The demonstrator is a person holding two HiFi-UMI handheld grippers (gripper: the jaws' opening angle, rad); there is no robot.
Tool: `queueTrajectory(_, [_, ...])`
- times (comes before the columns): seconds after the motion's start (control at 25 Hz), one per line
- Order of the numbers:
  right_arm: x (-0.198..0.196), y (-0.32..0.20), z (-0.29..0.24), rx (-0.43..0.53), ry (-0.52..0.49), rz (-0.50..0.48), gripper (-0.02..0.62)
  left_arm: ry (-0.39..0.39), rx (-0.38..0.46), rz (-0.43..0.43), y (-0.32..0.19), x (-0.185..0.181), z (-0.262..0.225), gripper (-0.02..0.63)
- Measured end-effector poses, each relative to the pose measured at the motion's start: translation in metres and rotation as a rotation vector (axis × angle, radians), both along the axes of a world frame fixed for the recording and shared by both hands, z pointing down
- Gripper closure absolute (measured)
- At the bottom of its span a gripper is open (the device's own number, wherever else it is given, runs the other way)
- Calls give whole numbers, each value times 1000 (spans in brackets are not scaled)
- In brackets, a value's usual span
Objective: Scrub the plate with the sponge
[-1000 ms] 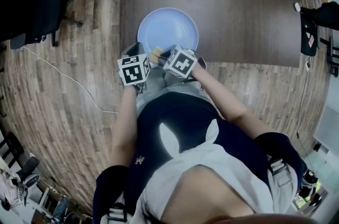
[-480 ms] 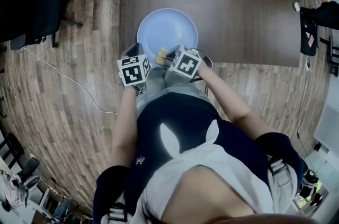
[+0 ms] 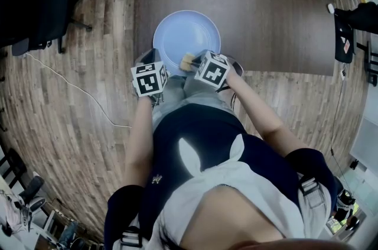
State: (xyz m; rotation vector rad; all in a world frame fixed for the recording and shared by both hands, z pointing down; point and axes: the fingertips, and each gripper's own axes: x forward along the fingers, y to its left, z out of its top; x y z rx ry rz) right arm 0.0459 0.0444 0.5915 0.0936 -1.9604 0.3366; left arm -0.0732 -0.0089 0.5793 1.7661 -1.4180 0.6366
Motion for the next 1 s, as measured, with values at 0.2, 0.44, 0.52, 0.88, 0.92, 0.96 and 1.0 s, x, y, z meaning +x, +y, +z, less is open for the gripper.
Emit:
queueTrajectory(0.2, [13, -6, 2, 21, 31, 15, 571, -3, 0, 2, -1, 0, 0, 598])
queueTrajectory(0.44, [27, -17, 3, 49, 60, 94, 571, -2, -1, 7, 2, 0, 1, 598])
queueTrajectory(0.52, [31, -22, 4, 61, 70, 127, 571, -1, -3, 14, 3, 2, 1, 598])
queueTrajectory(0.88, [50, -47, 3, 133, 100, 281, 571, -9, 4, 27, 2, 6, 1, 598])
queueTrajectory(0.92, [52, -49, 3, 139, 102, 292, 571, -9, 3, 29, 3, 6, 1, 598])
queueTrajectory(0.96, [54, -51, 3, 143, 104, 303, 571, -8, 3, 30, 4, 7, 1, 598])
queueTrajectory(1.0, [55, -53, 3, 146, 104, 313, 571, -8, 3, 32, 4, 8, 2, 598])
